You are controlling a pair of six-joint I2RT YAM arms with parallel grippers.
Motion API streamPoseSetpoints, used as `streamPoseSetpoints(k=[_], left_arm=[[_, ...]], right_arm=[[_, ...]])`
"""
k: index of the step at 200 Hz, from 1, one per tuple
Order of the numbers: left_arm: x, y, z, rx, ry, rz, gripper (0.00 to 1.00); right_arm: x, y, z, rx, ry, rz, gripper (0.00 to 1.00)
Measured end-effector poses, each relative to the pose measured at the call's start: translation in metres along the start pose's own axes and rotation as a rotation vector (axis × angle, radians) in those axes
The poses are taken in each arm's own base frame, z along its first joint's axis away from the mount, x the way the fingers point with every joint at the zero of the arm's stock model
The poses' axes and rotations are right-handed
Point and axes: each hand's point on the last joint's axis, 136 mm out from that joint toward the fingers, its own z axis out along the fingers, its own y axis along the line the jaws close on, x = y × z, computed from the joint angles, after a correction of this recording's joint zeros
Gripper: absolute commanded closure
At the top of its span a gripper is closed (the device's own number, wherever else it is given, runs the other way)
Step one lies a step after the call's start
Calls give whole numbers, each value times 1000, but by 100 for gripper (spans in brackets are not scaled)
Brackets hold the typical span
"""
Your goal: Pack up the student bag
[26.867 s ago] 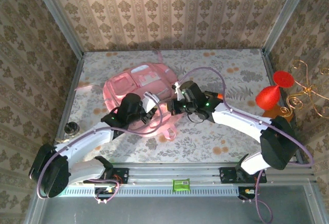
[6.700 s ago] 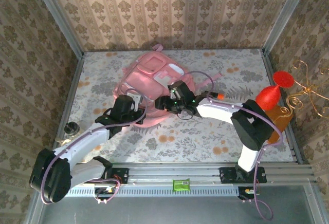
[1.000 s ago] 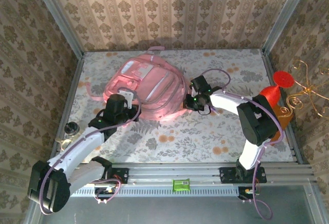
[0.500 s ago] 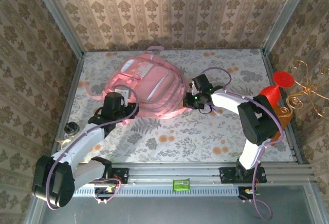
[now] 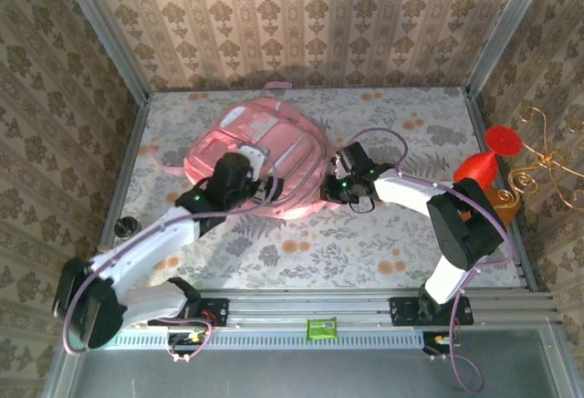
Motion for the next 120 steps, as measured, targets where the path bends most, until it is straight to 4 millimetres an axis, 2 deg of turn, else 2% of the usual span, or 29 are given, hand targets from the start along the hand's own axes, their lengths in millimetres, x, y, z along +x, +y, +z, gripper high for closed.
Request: streamPoseSetpoints(k=[27,54,84,120], left_arm=[[2,-17,34,-30,101,108,20],[14,-7,56,-107,186,163,36],[14,7,59,-140,209,165,49],[10,13,60,-103,212,128,63]], right_arm=[[0,1,0,-4,-2,-2,86],[0,2,0,-7,-1,-3,86],[1,1,1,-7,-1,-4,85],[1,0,2,-10,-5,-5,86]])
